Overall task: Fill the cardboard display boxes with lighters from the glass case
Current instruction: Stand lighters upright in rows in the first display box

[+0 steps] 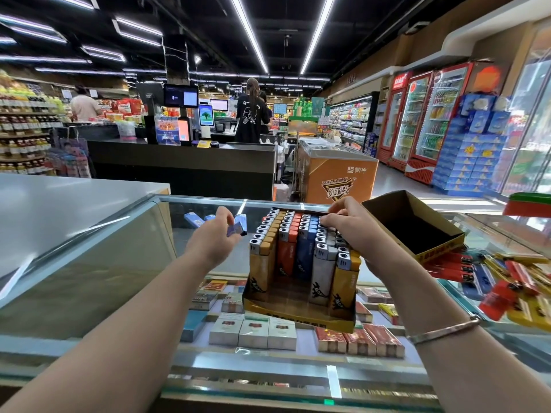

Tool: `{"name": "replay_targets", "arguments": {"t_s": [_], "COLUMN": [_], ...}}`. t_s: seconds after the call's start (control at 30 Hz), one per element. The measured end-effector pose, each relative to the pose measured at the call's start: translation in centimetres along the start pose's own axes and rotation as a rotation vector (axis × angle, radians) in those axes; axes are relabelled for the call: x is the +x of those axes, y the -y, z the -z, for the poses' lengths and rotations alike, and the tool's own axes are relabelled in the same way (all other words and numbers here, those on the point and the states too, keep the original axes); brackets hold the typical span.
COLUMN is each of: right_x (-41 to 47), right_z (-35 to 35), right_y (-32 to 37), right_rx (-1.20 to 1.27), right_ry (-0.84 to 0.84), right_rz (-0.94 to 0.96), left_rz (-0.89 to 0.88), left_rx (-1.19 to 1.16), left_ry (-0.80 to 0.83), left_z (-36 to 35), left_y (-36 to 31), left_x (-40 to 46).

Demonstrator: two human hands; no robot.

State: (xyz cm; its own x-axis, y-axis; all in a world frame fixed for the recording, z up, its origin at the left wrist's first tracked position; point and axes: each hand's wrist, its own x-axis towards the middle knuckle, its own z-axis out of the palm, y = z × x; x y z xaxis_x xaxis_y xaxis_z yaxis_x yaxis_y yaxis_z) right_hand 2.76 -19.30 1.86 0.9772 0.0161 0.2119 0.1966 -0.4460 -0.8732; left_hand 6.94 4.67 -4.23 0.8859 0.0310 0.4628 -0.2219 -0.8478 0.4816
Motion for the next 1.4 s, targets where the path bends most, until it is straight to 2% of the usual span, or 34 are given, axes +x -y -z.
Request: {"name": "replay_targets", "arguments": {"t_s": [0.13, 0.2, 0.3, 0.5, 0.8, 0.97, 1.2, 1.4], "right_x": [0.0, 0.0, 0.0, 0.1, 0.2, 0.3, 0.2, -0.1], "right_z": [0.0, 0.0, 0.0, 0.0, 0.0, 0.0, 0.0, 0.0], "right_y": [0.1, 0.1, 0.1, 0.2, 0.2, 0.1, 0.2, 0.2], "right_rx": [0.001, -0.003, -0.017, -0.024, -0.032, -0.026, -0.030, -0.025], "right_ry": [-0.001, -0.002, 0.000, 0.012, 0.006, 0.009, 0.005, 0.001], "right_rz": [0.002, 0.002, -0.006, -0.027, -0.026, -0.019, -0.009, 0.020], "left_rz": [0.158, 0.282, 0.414, 0.540, 0.522, 0.457, 0.270, 0.340], "left_rx": [-0.029, 0.016, 0.116, 0.235, 0.389, 0.271, 0.310, 0.068], "left_ry": [-0.206, -0.239, -0.168, -0.068, 0.030, 0.126, 0.209, 0.291], "left_z": [0.4, 0.5, 0.6, 0.2, -0.5, 0.0, 1.8, 1.0], "left_y": [0.4, 1.0, 2.0, 2.3, 2.2, 3.6, 4.4, 4.2], "left_x": [1.1, 1.7, 2.4, 4.5, 5.7, 6.2, 5.2, 3.6]}}
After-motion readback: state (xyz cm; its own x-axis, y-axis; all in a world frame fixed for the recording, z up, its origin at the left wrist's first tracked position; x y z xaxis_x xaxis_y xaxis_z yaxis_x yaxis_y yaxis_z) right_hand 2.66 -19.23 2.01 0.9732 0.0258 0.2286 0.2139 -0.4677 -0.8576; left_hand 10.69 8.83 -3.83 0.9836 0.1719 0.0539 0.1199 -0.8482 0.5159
